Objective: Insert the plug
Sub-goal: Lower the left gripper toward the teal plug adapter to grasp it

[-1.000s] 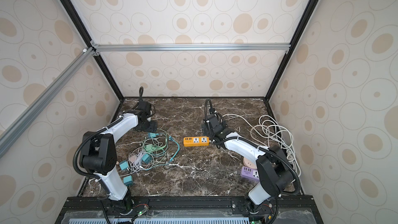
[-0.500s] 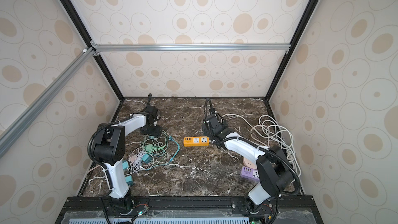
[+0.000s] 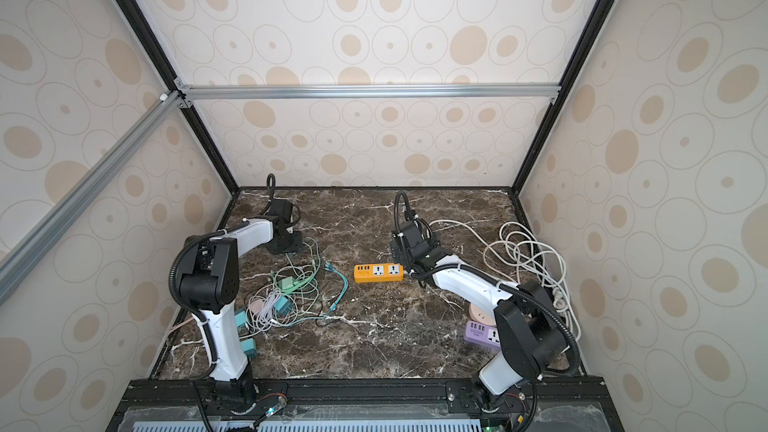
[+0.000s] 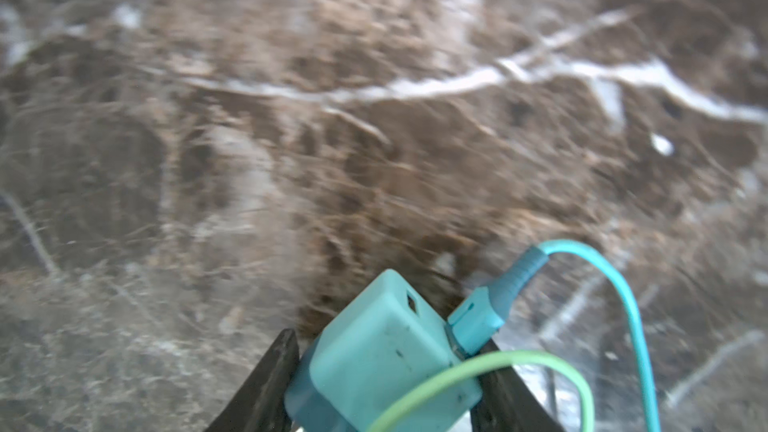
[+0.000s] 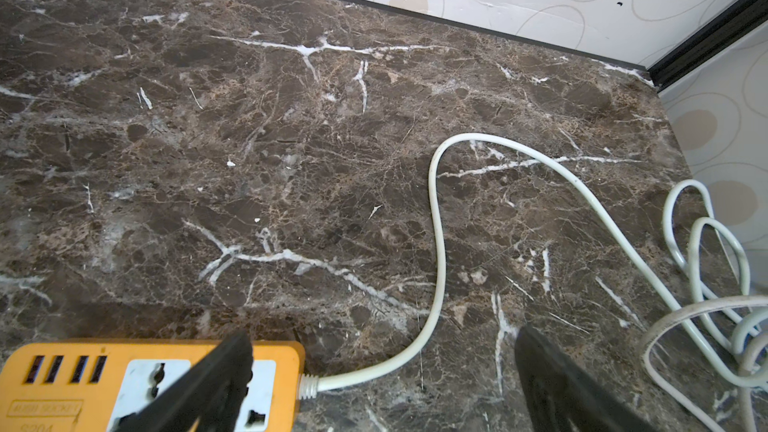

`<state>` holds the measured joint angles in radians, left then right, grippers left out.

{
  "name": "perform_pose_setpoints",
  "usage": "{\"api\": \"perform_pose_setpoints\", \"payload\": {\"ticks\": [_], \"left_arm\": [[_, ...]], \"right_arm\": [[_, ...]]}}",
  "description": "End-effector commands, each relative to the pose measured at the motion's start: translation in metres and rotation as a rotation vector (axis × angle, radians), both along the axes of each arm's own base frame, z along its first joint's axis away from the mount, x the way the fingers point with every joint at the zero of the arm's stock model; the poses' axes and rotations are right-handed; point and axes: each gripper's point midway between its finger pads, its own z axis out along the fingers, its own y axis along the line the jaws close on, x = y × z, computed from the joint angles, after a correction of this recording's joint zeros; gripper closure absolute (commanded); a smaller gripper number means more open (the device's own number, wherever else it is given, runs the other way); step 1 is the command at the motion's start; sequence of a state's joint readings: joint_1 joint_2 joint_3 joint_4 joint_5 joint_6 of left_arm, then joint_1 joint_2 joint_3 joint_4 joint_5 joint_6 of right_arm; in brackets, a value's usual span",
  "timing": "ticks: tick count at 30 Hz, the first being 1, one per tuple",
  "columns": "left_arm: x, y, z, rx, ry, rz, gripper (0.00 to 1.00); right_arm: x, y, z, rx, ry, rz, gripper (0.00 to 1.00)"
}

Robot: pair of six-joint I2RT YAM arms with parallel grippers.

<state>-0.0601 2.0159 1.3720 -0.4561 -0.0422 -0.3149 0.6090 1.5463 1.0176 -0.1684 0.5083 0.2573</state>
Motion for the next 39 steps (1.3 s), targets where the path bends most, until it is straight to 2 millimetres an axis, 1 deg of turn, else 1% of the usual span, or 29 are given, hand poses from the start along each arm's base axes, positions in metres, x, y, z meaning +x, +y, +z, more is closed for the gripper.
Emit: {"api": "perform_pose_setpoints", "payload": {"ticks": [1, 2, 4, 7, 10, 12, 14, 16, 17, 20, 28, 30, 32, 35, 39], "left_arm": [[-0.010, 0.033, -0.012, -0.004, 0.027, 0.170, 0.48], [-0.011, 0.035, -0.010, -0.005, 0.028, 0.176, 0.45], [-0.013, 0.034, -0.006, 0.000, 0.031, 0.153, 0.34], [-0.017, 0.033, 0.009, 0.024, 0.011, 0.130, 0.22], [-0.025, 0.037, 0.025, 0.047, -0.006, 0.130, 0.16], [-0.031, 0.041, 0.037, 0.063, -0.027, 0.148, 0.14], [-0.039, 0.052, 0.047, 0.117, -0.042, 0.201, 0.13], [-0.049, 0.071, 0.053, 0.198, -0.046, 0.281, 0.03], [-0.053, 0.078, 0.054, 0.225, -0.047, 0.309, 0.02], [-0.061, 0.087, 0.049, 0.256, -0.024, 0.351, 0.02], [-0.076, 0.100, 0.041, 0.280, -0.018, 0.433, 0.02], [-0.079, 0.101, 0.037, 0.271, -0.007, 0.427, 0.02], [-0.078, 0.094, 0.032, 0.238, 0.009, 0.386, 0.02], [-0.081, 0.078, 0.022, 0.166, 0.021, 0.326, 0.02], [-0.084, 0.061, 0.012, 0.118, 0.033, 0.271, 0.02]], "right_arm": [[0.001, -0.004, 0.011, 0.001, -0.015, -0.024, 0.01], [0.001, -0.004, 0.011, 0.000, -0.014, -0.023, 0.01], [0.001, -0.004, 0.012, 0.000, -0.015, -0.024, 0.01], [0.003, -0.002, 0.013, 0.002, -0.017, -0.022, 0.01], [0.005, -0.001, 0.015, 0.007, -0.017, -0.021, 0.01], [0.005, 0.001, 0.015, 0.011, -0.015, -0.020, 0.01], [0.006, 0.001, 0.014, 0.012, -0.013, -0.019, 0.01], [0.005, 0.002, 0.013, 0.013, -0.010, -0.017, 0.01], [0.005, 0.002, 0.013, 0.012, -0.010, -0.015, 0.01], [0.005, 0.002, 0.012, 0.008, -0.006, -0.014, 0.01], [0.002, -0.003, 0.008, -0.015, -0.001, -0.018, 0.01], [0.001, -0.004, 0.006, -0.020, 0.002, -0.021, 0.01], [0.001, -0.005, 0.005, -0.023, 0.005, -0.023, 0.01], [0.000, -0.006, 0.003, -0.028, 0.007, -0.024, 0.01], [0.002, -0.005, 0.004, -0.028, 0.003, -0.024, 0.01]]}}
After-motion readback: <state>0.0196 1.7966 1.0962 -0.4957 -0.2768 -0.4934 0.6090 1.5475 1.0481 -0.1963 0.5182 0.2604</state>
